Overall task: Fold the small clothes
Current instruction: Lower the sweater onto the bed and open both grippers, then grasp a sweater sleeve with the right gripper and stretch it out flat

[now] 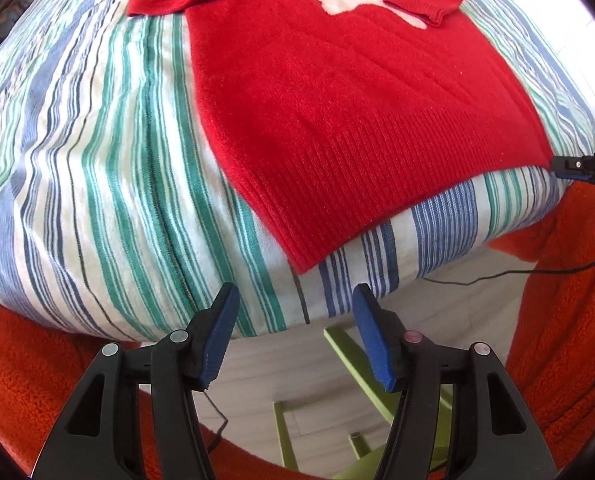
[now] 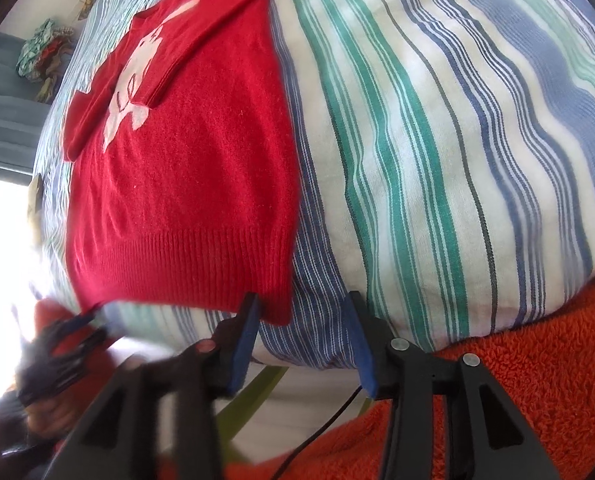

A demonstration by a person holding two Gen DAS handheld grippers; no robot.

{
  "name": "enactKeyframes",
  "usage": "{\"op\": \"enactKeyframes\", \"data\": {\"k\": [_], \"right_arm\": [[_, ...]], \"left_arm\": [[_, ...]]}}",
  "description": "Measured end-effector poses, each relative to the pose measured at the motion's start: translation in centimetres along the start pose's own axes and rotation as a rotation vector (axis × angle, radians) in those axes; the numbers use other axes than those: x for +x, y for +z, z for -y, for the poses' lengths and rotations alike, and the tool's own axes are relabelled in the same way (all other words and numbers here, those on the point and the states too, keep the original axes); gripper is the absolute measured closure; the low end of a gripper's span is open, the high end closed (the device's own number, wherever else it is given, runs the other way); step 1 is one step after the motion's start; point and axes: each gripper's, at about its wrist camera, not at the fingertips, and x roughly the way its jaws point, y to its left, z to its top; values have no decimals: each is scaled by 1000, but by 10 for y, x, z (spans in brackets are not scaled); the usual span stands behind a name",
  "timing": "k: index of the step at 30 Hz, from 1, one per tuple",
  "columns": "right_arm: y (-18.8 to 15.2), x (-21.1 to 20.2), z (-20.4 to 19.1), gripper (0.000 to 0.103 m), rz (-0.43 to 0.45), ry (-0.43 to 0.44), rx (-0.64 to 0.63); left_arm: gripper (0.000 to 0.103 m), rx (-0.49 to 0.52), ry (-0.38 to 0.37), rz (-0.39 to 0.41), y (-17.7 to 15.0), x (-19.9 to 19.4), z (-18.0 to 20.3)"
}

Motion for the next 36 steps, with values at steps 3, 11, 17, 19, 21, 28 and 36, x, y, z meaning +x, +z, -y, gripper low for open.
{"op": "enactKeyframes", "data": {"k": [3, 11, 17, 19, 21, 28, 36], "right_arm": [[-4, -11, 1, 55, 1, -34, -19], [23, -77, 5, 55, 169, -272, -139], [72, -113, -63, 39, 395, -340, -467], [84, -95, -97, 39, 387, -246, -590], [93, -63, -134, 39, 350, -182, -734], [131, 72, -188, 54, 201, -249, -968], [192, -55, -34, 95, 505, -108, -368]], "left_arm": [[36, -33, -10, 74, -3, -28, -9], [30, -252, 66, 287, 11, -57, -79], [30, -371, 60, 281, 22, -28, -118], [30, -345, 88, 283, 19, -30, -114], [30, -319, 105, 298, 19, -31, -109], [30, -296, 143, 280, 20, -24, -107], [30, -339, 124, 272, 18, -22, -117]]}}
